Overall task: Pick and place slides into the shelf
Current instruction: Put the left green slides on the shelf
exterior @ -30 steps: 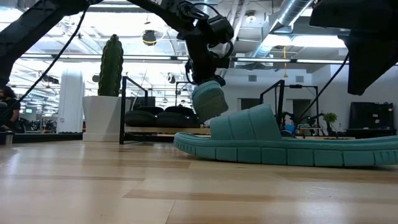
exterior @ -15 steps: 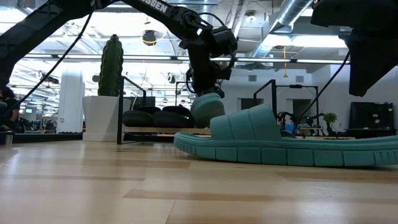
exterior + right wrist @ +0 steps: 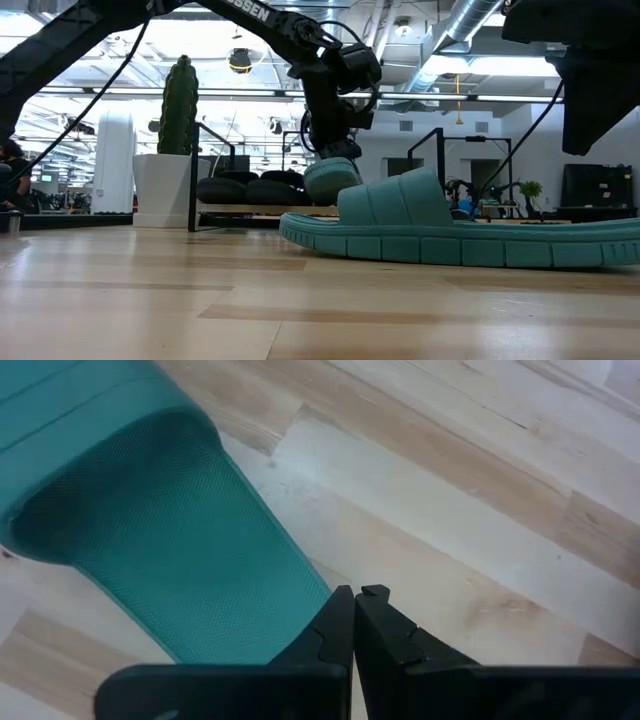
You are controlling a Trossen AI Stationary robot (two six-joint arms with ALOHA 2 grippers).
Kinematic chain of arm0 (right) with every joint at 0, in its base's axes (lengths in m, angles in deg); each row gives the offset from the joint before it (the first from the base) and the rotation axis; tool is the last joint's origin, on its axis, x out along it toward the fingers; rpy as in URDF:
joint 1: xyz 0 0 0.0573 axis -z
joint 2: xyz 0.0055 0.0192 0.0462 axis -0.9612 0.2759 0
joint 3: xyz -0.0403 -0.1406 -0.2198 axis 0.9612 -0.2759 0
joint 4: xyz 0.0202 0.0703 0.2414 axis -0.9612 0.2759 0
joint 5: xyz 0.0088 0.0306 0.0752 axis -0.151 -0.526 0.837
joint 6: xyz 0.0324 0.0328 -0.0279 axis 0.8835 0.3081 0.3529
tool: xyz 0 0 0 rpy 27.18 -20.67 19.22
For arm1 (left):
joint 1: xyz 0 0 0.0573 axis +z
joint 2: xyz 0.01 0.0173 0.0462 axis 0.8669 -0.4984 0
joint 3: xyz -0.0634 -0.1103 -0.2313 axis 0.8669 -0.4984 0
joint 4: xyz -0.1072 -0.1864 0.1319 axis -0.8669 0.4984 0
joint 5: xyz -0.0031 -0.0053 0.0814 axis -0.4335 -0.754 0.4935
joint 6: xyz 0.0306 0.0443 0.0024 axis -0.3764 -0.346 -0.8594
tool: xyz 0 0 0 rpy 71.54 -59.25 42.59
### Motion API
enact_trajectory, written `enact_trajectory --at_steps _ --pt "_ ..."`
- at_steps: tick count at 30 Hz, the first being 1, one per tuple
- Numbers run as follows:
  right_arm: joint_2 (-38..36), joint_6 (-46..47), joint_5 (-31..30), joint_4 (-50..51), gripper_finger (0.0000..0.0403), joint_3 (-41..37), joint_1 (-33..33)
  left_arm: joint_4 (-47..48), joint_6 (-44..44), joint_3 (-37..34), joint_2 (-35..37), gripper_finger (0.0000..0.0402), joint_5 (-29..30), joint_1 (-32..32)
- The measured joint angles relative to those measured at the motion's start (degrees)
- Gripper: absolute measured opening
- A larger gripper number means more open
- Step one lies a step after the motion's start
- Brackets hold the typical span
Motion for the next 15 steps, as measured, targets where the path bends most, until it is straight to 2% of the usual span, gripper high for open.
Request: enact_trajectory --at_steps 15 --pt "0.0 -0.5 0.0 0.0 0.0 0.0 -0.2 -0.2 0.4 -0.1 -0.1 0.016 2.1 -0.8"
